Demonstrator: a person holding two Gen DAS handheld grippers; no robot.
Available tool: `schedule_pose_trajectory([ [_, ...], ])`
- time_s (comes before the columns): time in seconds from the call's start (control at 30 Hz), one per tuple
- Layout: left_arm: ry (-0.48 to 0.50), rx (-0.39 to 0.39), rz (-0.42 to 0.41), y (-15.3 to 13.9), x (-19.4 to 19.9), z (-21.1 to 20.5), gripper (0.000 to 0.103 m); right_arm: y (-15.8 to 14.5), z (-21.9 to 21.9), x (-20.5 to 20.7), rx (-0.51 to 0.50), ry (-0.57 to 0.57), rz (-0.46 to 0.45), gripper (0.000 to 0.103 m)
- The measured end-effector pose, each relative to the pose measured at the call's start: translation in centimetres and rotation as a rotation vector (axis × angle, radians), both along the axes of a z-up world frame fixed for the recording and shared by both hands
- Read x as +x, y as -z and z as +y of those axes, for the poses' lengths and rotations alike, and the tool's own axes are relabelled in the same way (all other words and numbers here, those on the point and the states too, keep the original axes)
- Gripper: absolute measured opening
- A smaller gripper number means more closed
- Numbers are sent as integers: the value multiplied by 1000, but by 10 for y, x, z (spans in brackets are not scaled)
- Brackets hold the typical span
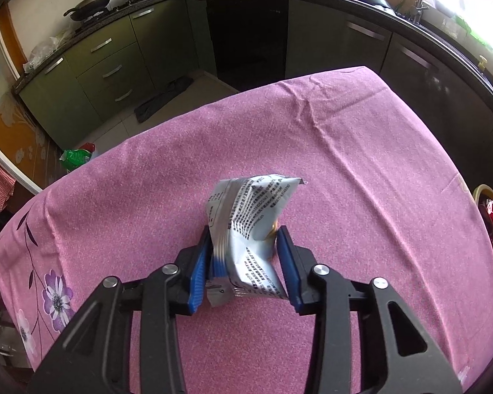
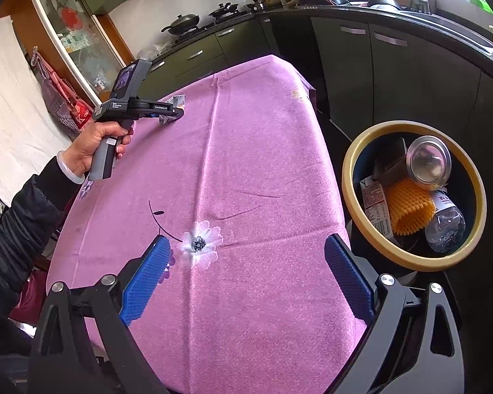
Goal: Collect trash
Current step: 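Carry the foil wrapper over the bin and open the left tool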
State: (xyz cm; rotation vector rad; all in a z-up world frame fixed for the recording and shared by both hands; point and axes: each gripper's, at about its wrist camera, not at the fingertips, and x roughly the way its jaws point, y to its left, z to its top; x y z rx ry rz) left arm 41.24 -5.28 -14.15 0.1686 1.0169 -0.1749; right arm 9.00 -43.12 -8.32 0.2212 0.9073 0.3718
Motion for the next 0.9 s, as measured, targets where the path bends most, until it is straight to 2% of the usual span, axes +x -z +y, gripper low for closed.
schedule_pose_trajectory([
  [0.1, 24, -5, -35, -8, -17, -2, 38, -2, -1, 2, -3, -7, -3, 94],
  [0.27, 88, -23, -122, -39, -63, -22, 38, -3, -3, -1, -11, -9, -5, 94],
  [0.4, 176, -60, -173, -62, -105, -55, 38, -3, -13, -6, -17, 5, -4, 94],
  [0.5, 265, -88, -191, -75, -132, -94, 38, -3, -27, -14, -20, 27, -5, 94],
  [0.67, 432, -135, -160, -77, -165, -176, 38, -4, -66, -35, -2, 110, -26, 94],
  [0.8, 546, -155, -106, -62, -179, -247, 38, -5, -103, -56, 20, 182, -53, 94],
  [0.9, 595, -157, -48, -44, -183, -295, 38, -4, -127, -69, 27, 224, -63, 94],
])
